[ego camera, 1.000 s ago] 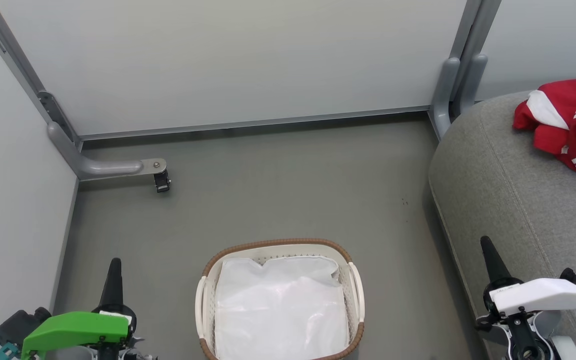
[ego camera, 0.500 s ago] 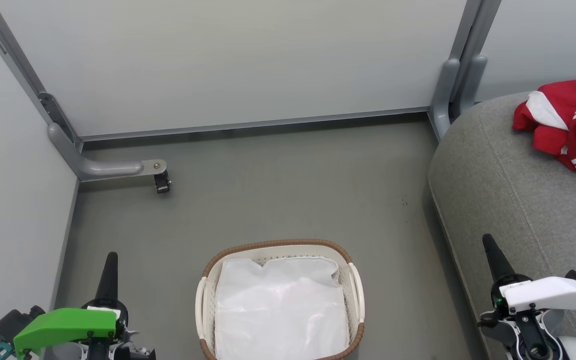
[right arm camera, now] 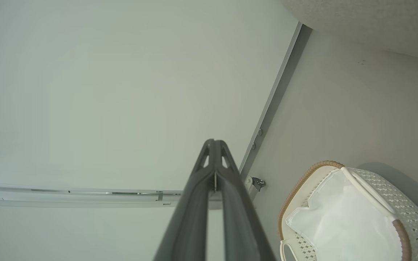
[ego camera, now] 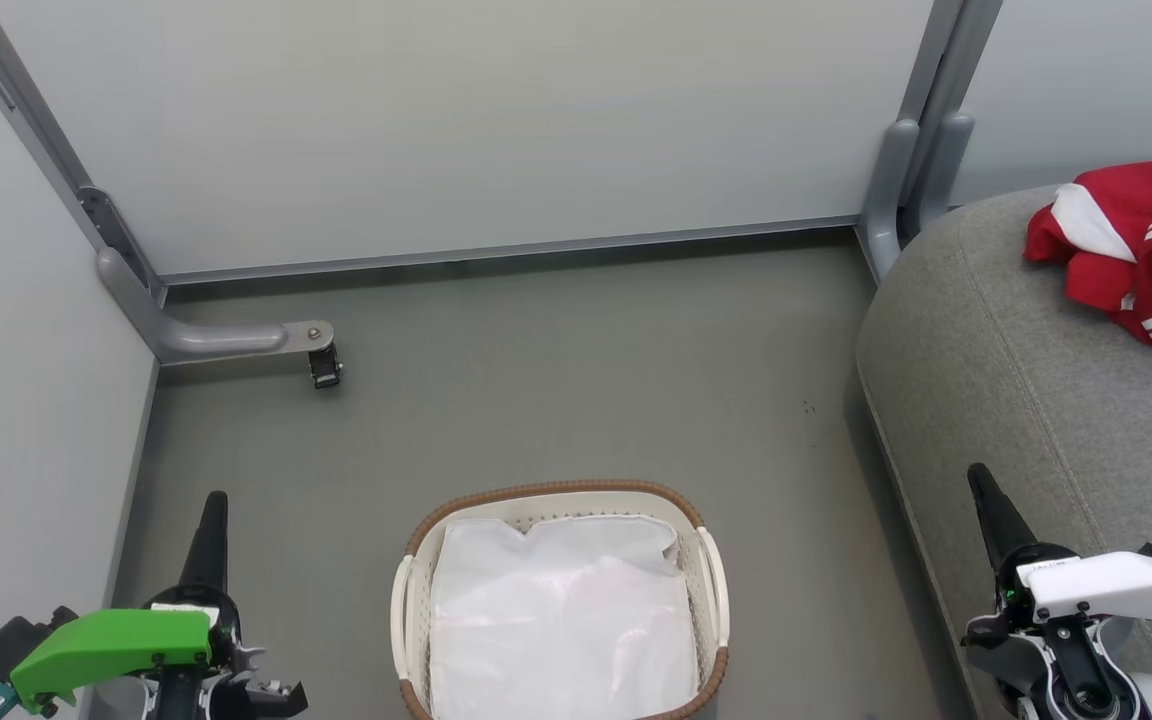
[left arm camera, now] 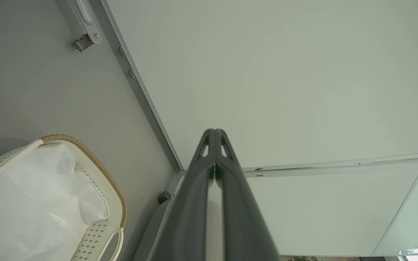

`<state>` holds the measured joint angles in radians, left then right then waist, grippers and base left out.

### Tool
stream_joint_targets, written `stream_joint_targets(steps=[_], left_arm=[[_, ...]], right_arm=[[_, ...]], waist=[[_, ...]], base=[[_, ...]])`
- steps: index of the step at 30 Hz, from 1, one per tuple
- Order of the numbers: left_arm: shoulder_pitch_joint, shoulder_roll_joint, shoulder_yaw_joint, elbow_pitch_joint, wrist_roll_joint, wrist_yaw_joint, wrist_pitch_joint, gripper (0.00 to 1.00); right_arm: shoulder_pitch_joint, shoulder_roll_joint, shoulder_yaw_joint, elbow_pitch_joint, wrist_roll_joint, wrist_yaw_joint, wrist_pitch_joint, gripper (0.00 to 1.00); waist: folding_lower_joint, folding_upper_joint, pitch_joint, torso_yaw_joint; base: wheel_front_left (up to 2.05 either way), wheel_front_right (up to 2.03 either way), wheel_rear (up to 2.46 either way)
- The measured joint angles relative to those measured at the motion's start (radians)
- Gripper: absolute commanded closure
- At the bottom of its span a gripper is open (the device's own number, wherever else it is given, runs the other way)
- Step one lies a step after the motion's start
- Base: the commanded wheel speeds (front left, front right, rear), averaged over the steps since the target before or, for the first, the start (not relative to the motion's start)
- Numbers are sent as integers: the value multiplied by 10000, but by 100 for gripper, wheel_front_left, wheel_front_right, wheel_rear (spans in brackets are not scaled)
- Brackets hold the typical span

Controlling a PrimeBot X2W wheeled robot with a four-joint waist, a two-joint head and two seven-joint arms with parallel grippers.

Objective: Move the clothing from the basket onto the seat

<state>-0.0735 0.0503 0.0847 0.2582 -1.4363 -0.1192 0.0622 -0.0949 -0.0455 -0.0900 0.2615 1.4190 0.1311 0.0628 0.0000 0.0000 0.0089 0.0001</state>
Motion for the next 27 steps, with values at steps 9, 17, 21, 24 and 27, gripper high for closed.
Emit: stream_joint_targets(steps=[9,17,21,24,27], left_arm=[[-103,-2,102,-35,-602,-38,203,100],[-198,-2,171,-73,-1114,-52,334,100],[-209,-2,215,-86,-1329,-79,420,100],[-230,-2,247,-96,-1490,-82,443,100],[-267,-4,284,-109,-1676,-86,512,100]], right_arm=[[-35,-6,-77,-56,663,0,178,100],[-45,-10,-151,-94,1210,0,337,100],[-79,-12,-182,-123,1459,0,399,100],[-82,-12,-203,-130,1659,0,437,100],[-88,-13,-228,-140,1848,0,512,100]], waist=[[0,0,-19,0],[0,0,-35,0],[0,0,-44,0],[0,0,-50,0],[0,0,-56,-1]], base=[[0,0,0],[0,0,0],[0,0,0],[0,0,0],[0,0,0]])
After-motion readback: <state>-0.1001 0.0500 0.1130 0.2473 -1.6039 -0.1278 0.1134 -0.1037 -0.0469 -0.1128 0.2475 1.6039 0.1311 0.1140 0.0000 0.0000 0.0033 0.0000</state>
